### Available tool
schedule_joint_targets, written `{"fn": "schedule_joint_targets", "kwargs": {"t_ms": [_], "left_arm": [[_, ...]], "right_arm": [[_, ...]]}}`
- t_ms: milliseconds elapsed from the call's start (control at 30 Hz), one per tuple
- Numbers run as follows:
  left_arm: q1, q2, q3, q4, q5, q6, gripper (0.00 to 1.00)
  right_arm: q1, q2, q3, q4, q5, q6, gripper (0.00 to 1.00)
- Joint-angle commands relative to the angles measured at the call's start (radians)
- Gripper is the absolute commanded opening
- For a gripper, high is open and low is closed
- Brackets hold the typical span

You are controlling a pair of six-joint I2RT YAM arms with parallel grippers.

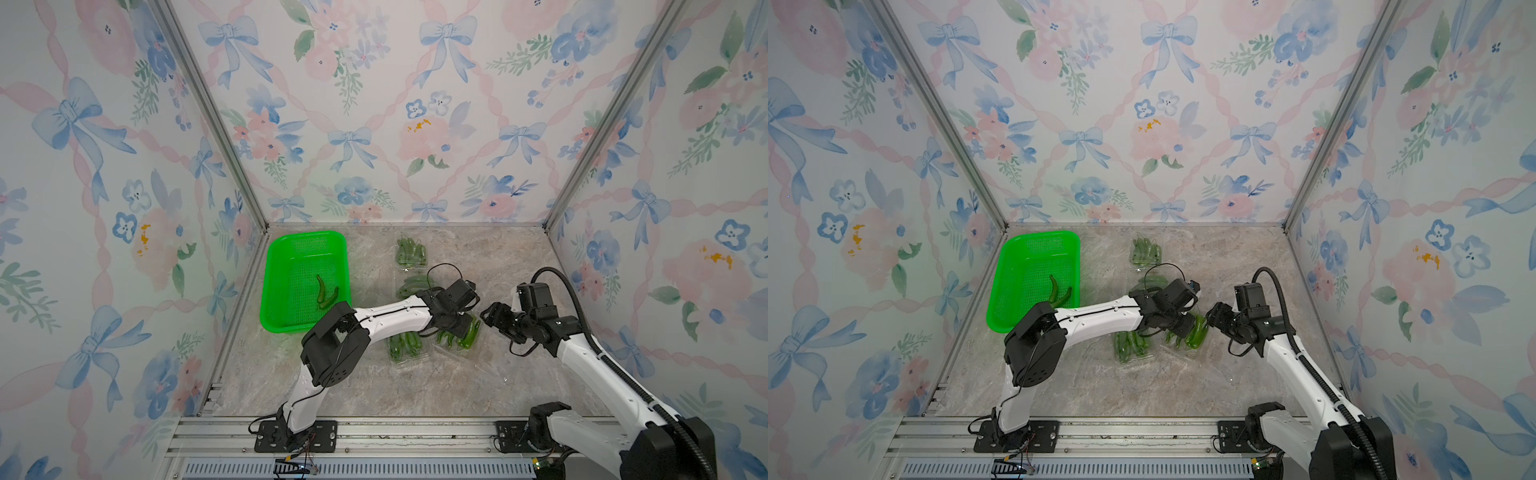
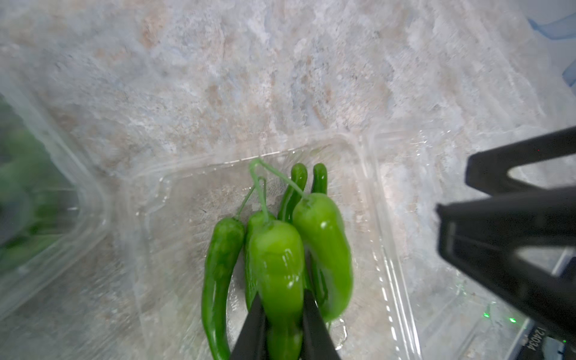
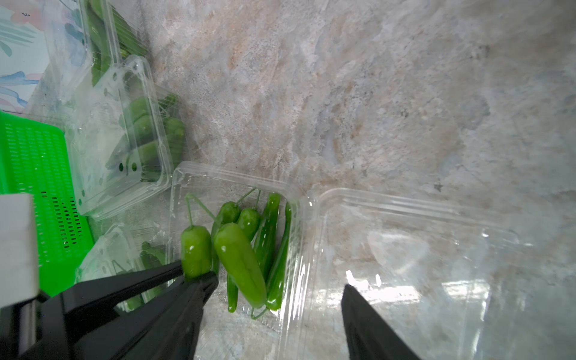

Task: Take small green peppers out of containers
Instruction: Pick up the green pepper from the packing box.

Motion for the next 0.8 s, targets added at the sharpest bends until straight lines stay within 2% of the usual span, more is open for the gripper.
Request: {"fn": "schedule_joint_targets", "kwargs": {"t_ms": [0,100,267,467,600,767], "left_arm": [[0.009,-0.046,0.004,-0.009,-0.006,-0.009,0.12],[0.022,-0.088,-0.013,-0.009,-0.016,-0.007,0.12],[0.094,-0.204,-0.067,-0.009,-0.022,0.005,0.12],[0.204,-0.378,-0.147,-0.009,-0.044,0.013,0.13],[0.355,-0.510,-0.233,-0.009,-0.070,-0.014,0.13],[0.620,-0.653,-0.348,-0.009,-0.048,-0.033,0.15]], "right_arm": [[-0.010,0.025,0.050,0.023,-0.033,-0.011,0.71],[-0.010,0.038,0.081,0.057,-0.056,-0.001,0.71],[0.003,0.095,0.134,0.177,-0.166,0.042,0.71],[0.102,0.226,0.244,0.296,-0.227,0.031,0.71],[0.221,0.331,0.360,0.341,-0.250,-0.014,0.71],[0.355,0.522,0.549,0.340,-0.267,-0.077,0.71]]}}
